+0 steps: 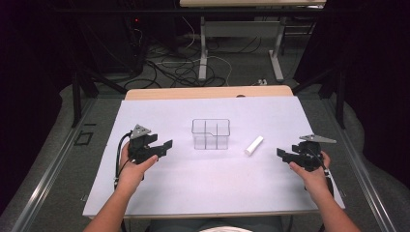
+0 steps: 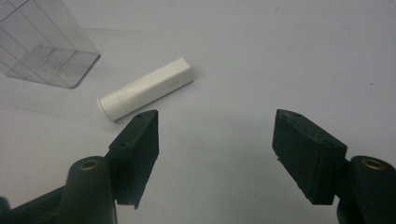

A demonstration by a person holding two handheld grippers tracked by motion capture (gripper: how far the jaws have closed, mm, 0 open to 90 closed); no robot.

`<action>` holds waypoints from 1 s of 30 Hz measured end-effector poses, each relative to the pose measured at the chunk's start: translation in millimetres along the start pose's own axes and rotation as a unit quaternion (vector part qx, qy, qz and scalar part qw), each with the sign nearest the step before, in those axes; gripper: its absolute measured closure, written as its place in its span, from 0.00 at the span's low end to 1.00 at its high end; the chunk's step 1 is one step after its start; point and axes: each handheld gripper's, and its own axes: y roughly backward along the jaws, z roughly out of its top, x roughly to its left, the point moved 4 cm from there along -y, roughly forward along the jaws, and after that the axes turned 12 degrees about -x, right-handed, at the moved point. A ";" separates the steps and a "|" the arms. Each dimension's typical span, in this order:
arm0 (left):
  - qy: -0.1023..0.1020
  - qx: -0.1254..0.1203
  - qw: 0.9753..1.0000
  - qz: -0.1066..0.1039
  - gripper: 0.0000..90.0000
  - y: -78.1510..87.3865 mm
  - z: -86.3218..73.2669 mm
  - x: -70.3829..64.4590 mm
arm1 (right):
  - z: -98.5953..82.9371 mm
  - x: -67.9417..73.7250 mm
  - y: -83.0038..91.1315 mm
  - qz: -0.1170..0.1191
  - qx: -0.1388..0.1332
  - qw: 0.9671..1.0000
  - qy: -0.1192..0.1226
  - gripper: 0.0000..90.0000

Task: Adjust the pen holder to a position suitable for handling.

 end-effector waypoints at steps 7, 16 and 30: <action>0.021 0.009 1.000 0.011 0.22 8.7 -9.5 5.5 | -3.0 5.9 -5.5 0.022 0.019 0.999 0.022 0.38; 0.034 0.009 0.999 0.017 0.04 10.5 -17.0 8.3 | -2.1 11.9 -8.9 0.037 -0.002 0.998 0.058 0.38; 0.033 -0.010 0.999 0.037 0.00 13.0 -19.4 17.6 | 15.4 27.1 -21.6 0.101 -0.003 0.989 0.112 0.32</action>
